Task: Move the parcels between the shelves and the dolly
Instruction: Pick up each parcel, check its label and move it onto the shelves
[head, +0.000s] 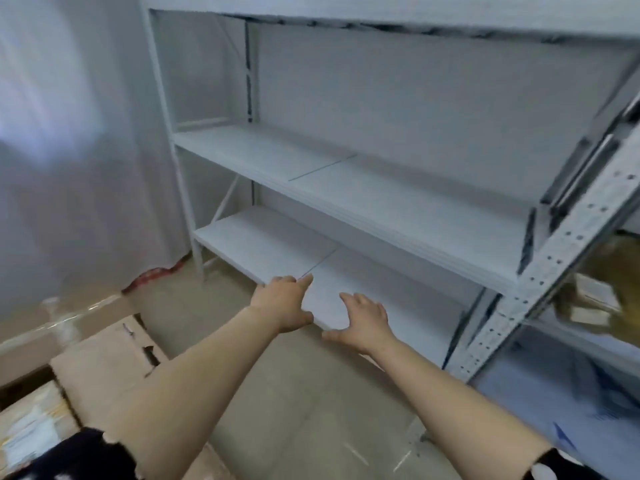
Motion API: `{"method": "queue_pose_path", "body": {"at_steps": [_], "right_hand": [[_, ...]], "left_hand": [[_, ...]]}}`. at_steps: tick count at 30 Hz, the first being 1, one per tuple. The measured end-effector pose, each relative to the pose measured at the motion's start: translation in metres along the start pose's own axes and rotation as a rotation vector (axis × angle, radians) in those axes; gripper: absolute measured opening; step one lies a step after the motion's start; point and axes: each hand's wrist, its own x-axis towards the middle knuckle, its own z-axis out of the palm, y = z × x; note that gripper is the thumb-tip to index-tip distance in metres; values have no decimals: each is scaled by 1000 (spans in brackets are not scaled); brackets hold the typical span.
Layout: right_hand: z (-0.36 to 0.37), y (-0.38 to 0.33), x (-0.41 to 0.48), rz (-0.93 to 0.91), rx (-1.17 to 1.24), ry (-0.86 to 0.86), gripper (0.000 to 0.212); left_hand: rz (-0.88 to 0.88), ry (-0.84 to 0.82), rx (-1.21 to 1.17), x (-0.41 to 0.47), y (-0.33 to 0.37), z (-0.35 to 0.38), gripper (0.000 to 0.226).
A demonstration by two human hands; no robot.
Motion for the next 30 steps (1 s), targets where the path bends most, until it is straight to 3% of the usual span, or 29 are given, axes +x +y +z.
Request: {"method": "queue_pose_path", "body": {"at_steps": [9, 15, 22, 30], "right_hand": [[-110, 252, -197, 318, 183, 367, 55], [-155, 424, -350, 605, 267, 546, 59], [-170, 545, -468, 828, 412, 661, 56], [-181, 661, -536, 979, 479, 725, 54]], "left_hand": [[507, 115, -18, -13, 350, 2, 72], [752, 95, 6, -55, 576, 32, 70], [899, 13, 2, -85, 736, 65, 65], [1024, -60, -15, -80, 882, 102, 56]]}}
